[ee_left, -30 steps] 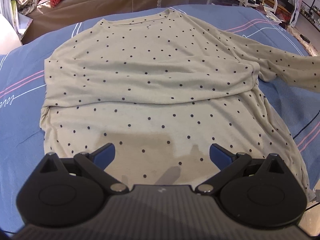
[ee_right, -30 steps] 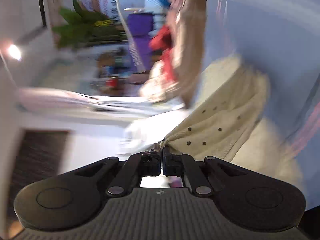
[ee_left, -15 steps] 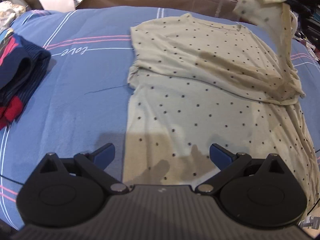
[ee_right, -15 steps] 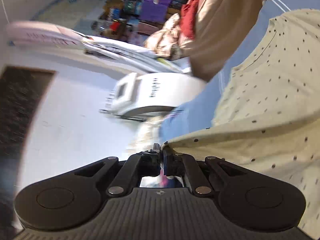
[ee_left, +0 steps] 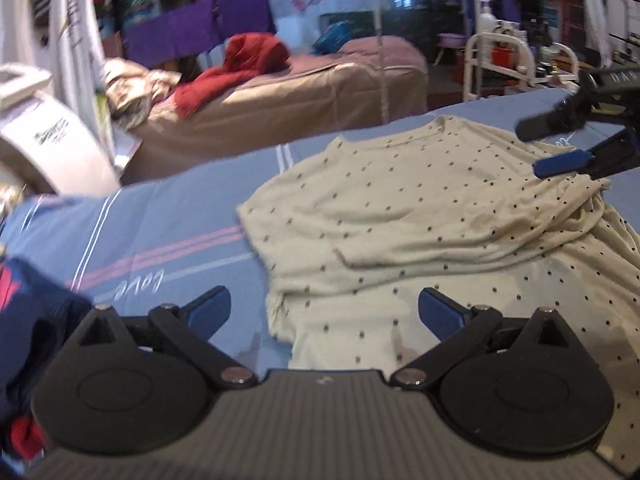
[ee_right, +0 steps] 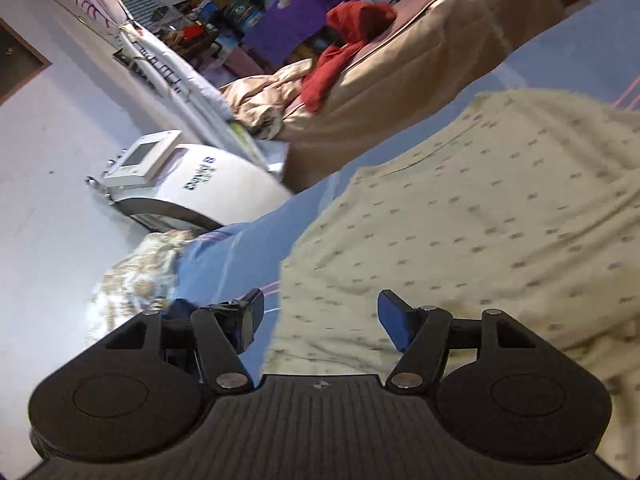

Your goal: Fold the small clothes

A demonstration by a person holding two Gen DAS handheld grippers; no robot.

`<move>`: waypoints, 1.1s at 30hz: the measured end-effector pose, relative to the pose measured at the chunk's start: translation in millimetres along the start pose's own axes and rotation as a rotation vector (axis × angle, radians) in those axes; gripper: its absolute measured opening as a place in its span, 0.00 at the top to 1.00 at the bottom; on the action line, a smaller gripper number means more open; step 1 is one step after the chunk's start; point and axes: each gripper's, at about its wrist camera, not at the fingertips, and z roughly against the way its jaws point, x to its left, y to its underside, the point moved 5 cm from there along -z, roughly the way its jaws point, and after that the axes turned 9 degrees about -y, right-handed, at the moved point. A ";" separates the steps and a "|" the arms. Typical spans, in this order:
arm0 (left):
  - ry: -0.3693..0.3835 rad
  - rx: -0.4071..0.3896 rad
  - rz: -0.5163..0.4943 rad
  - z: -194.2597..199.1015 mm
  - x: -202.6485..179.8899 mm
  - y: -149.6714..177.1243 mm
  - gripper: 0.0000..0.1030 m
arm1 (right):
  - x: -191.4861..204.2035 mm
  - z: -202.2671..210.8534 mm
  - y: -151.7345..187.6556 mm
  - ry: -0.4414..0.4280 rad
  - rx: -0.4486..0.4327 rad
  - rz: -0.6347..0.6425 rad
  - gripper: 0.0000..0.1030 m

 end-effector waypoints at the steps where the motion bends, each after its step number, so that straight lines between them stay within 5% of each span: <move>1: 0.062 0.005 -0.016 -13.3 -3.3 -7.1 0.05 | -12.3 13.9 2.0 0.046 0.001 0.012 0.00; 2: 0.122 0.029 -0.008 -30.6 -5.8 -14.7 0.18 | -23.2 27.9 5.1 0.078 0.001 0.009 0.00; 4: 0.240 0.119 0.069 -61.4 -9.7 -25.9 0.25 | -46.4 53.6 16.0 0.124 -0.016 -0.035 0.00; 8: 0.237 0.319 0.266 -112.8 2.6 -28.4 0.48 | -75.1 94.0 41.8 0.190 -0.052 -0.113 0.00; 12: 0.292 0.342 0.316 -129.6 -6.0 -29.2 0.54 | -87.7 111.9 60.1 0.206 -0.066 -0.166 0.00; 16: 0.300 0.384 0.286 -144.4 -26.6 -31.0 0.93 | -98.5 110.8 65.4 0.221 -0.052 -0.181 0.00; 20: 0.293 0.321 0.349 -122.8 -16.5 -52.0 0.96 | -96.8 110.3 58.0 0.257 -0.070 -0.132 0.00; 23: 0.288 0.231 0.442 -98.0 17.6 -82.5 0.96 | -92.1 107.8 49.3 0.381 -0.053 0.032 0.00; 27: 0.152 0.136 0.429 -77.6 62.4 -111.8 0.95 | -91.2 97.6 31.1 0.556 -0.055 0.272 0.00; 33: 0.127 0.239 0.464 -104.2 81.3 -98.2 0.95 | -103.1 69.5 10.2 0.532 -0.007 0.319 0.03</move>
